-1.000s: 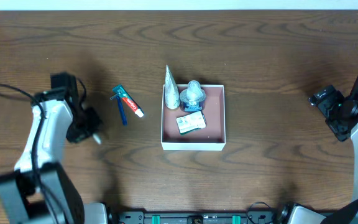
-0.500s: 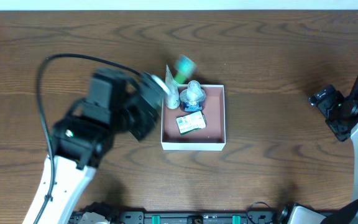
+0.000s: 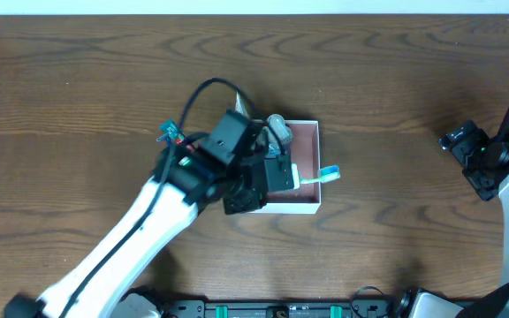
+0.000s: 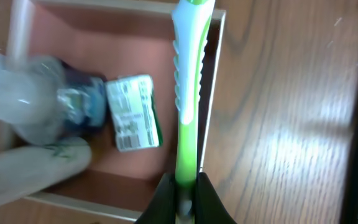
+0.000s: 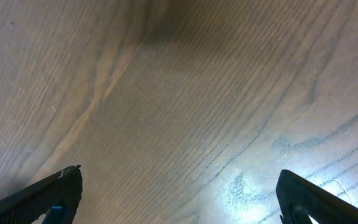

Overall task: Pack container
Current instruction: 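Carry the toothbrush into the box and lower it, then release the toothbrush and move the left gripper back to the razor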

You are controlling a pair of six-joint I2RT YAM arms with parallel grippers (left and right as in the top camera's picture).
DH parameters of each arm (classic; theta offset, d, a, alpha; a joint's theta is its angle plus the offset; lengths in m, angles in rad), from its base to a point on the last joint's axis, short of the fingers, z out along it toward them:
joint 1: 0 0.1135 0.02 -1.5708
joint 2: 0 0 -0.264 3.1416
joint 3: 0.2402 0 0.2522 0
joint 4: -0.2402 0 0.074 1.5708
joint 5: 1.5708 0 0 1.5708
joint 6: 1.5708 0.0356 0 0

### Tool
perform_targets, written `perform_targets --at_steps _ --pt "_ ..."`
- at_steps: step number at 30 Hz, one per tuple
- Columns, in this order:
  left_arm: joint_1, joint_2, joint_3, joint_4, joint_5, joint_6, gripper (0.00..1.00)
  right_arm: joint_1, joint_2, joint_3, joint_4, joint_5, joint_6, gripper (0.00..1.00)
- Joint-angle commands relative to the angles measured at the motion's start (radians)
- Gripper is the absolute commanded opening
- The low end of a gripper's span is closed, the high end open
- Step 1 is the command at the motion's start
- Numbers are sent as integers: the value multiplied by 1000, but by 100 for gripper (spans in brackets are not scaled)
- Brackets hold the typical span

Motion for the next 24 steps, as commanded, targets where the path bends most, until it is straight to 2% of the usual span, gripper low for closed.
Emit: perform_targets --at_steps 1,12,13,14,15,17,18,24 --pt "-2 74 -18 -6 -76 24 6 -8 0 0 -1 -3 -15 99" --pt "-2 154 -18 -2 -216 24 6 -8 0 0 -1 -3 -15 99" --pt "-2 154 -18 -2 -225 24 13 -8 0 0 -1 -3 -15 99" --pt "-2 154 -18 -3 -233 24 32 -8 0 0 -1 -3 -15 99" --pt "-2 154 -18 -3 -234 24 40 -8 0 0 -1 -3 -15 99" --pt "-2 154 -18 -2 -234 24 51 -8 0 0 -1 -3 -15 99" --pt "-2 154 -18 0 -234 24 63 -8 0 0 -1 -3 -15 99" --pt "-10 130 3 32 -234 -51 64 -8 0 0 -1 -3 -15 99"
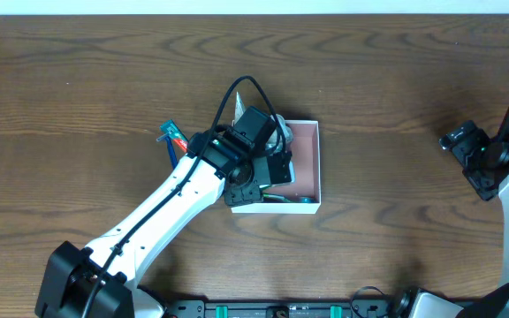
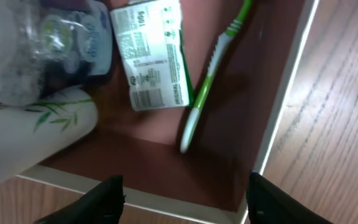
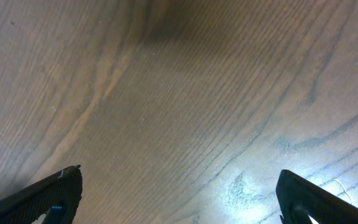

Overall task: Pack container
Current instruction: 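Release the toothbrush and move the left gripper back to the razor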

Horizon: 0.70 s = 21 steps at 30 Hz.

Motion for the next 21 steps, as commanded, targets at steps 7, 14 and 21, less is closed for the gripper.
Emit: perform_targets --at_steps 7,14,21 --pt "-70 -195 68 -2 -8 -374 76 -8 0 0 -1 -3 -16 99" --pt "-72 -417 68 -87 -47 -662 89 -8 0 0 -1 -3 -16 99" --pt "119 -533 68 -59 -336 -922 91 -8 0 0 -1 -3 -16 99"
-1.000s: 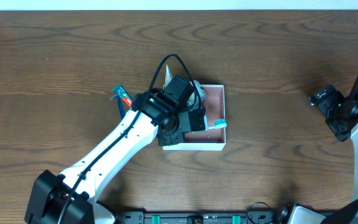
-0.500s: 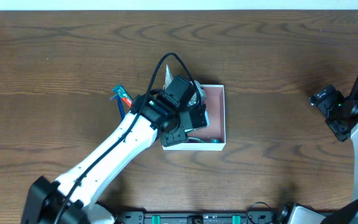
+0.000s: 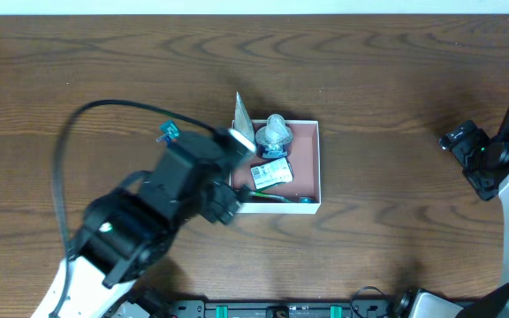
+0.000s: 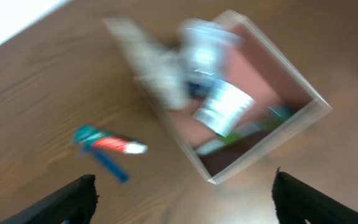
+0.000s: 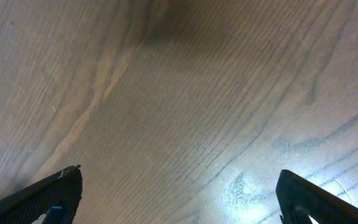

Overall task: Pack container
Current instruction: 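Release the toothbrush and move the left gripper back to the razor, then grasp the blue razor with the left gripper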

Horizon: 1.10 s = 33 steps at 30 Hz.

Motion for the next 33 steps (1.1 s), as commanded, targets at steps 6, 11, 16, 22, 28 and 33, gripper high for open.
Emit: perform_targets --at_steps 6,11,16,22,28,33 --pt "353 78 13 68 -177 -189 91 -8 0 0 -1 -3 -16 99" --pt "472 240 13 68 -142 -332 91 -8 0 0 -1 -3 -16 99" --pt "496 420 13 68 -38 -490 91 -8 0 0 -1 -3 -16 99" --pt "497 630 13 68 14 -524 91 -8 0 0 -1 -3 -16 99" --pt "499 780 13 74 79 -525 91 -8 0 0 -1 -3 -16 99" --pt "499 829 11 91 93 -524 91 -8 0 0 -1 -3 -16 99"
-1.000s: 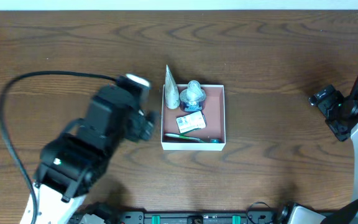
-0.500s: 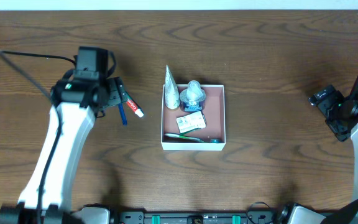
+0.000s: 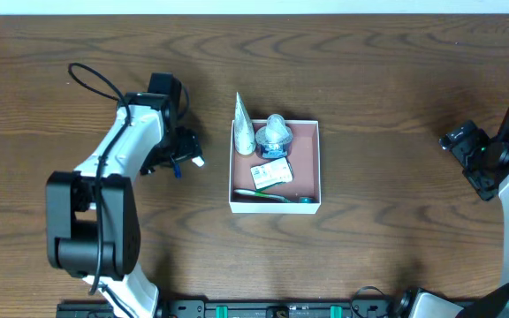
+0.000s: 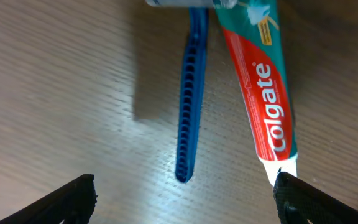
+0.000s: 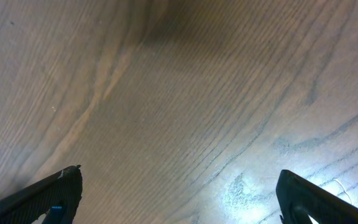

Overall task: Pack container
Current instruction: 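Grasp the blue razor with the left gripper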

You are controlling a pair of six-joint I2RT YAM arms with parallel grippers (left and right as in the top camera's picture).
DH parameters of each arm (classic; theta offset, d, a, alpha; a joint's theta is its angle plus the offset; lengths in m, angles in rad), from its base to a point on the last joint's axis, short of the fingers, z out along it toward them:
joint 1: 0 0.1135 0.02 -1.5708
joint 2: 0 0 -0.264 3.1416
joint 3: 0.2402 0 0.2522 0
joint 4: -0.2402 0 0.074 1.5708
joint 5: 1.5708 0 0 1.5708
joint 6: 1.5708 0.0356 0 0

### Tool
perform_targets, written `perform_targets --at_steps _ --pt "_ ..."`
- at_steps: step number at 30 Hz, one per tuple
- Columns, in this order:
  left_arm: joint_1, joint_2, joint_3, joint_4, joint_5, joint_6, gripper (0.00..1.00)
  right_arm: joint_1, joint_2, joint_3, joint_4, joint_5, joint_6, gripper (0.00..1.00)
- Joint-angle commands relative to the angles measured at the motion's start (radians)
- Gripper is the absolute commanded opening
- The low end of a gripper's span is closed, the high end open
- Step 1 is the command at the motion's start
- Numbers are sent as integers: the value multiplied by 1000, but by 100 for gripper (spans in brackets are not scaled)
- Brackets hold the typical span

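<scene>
The white box with a pink floor [image 3: 275, 208] stands mid-table. It holds a white tube [image 3: 243, 132], a clear bottle [image 3: 277, 134], a green packet [image 3: 272, 173] and a green toothbrush [image 3: 277, 196] along its front wall. Left of the box lie a Colgate toothpaste tube [image 4: 260, 81] and a blue toothbrush [image 4: 190, 106], side by side on the wood. My left gripper [image 4: 182, 202] hangs open just over them, its jaws wide and holding nothing. Over bare table at the far right, my right gripper [image 5: 179, 196] is open and empty.
The left arm [image 3: 126, 146] and its black cable [image 3: 91, 75] reach across the table's left side. At the right edge sits the right arm. Bare wood lies between the box and the right gripper [image 3: 467, 159].
My left gripper was high above the table near the box's front left corner. Now it sits low over the toothpaste and the blue toothbrush left of the box, still open. The right arm is unmoved.
My left gripper was shut on the green toothbrush over the box's front edge. Then it was open and the toothbrush lay inside the box. Then it was raised clear of the box, and now it is above the toothpaste on the left.
</scene>
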Motion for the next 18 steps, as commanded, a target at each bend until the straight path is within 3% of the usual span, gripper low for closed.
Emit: perform_targets --at_steps 1,14,18 --pt "7 12 7 9 21 -12 91 -8 0 0 -1 -3 -15 99" --pt "79 13 -41 73 23 -20 91 -8 0 0 -1 -3 -15 99" --pt "89 13 -80 119 27 -19 79 -8 0 0 -1 -3 -15 99"
